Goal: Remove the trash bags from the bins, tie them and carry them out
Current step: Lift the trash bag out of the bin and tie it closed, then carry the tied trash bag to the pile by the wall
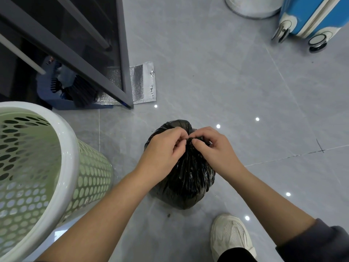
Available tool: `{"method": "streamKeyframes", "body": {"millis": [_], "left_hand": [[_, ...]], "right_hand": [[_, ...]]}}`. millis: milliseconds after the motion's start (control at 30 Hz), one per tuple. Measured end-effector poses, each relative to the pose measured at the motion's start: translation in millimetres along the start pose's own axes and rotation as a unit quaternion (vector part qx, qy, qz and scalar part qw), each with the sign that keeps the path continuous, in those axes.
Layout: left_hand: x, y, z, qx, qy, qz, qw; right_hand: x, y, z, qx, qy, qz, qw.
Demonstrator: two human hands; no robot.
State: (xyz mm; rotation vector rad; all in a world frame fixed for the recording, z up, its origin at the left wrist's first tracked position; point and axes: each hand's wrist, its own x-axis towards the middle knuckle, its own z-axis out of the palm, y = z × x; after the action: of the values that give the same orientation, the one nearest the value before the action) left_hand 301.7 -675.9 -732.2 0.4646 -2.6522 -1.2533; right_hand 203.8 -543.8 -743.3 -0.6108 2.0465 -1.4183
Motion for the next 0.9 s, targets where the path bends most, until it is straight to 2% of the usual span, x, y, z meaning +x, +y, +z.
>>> {"method": "streamKeyframes", "body": {"millis": [67, 133, 233, 300, 367, 433, 667, 900], "left_hand": [[0, -2, -1, -0.017, 0.011, -0.018, 1.000], [1, -4, -3, -0.034, 0.016, -0.041, 0.998], [0, -9, -1, -0.028, -0.003, -0.039, 0.999], [-2, -16, 0, 0.033, -0.033, -0.029, 0.998], [-5, -30, 1, 0.163, -0.067, -0.023, 0.984], [-8, -40, 5, 0.240, -0.070, -0.028, 0.968], [-10, -39, 6, 0.269, 0.000, 0.012, 0.963], [-12, -6, -19, 0.258, -0.022, 0.006, 0.966]], "right_hand": [[0, 2, -1, -0.017, -0.019, -0.005, 1.000], [0, 8, -4, -0.081, -0.049, -0.028, 0.995], [4, 23, -12, -0.297, -0.039, -0.081, 0.951], [8, 30, -15, -0.349, -0.032, -0.089, 0.932], [10, 35, -16, -0.360, -0.034, -0.100, 0.927], [10, 37, -15, -0.365, -0.039, -0.102, 0.924], [-2, 45, -21, -0.366, -0.053, -0.100, 0.924], [-17, 7, -40, -0.335, -0.058, -0.112, 0.934]]}}
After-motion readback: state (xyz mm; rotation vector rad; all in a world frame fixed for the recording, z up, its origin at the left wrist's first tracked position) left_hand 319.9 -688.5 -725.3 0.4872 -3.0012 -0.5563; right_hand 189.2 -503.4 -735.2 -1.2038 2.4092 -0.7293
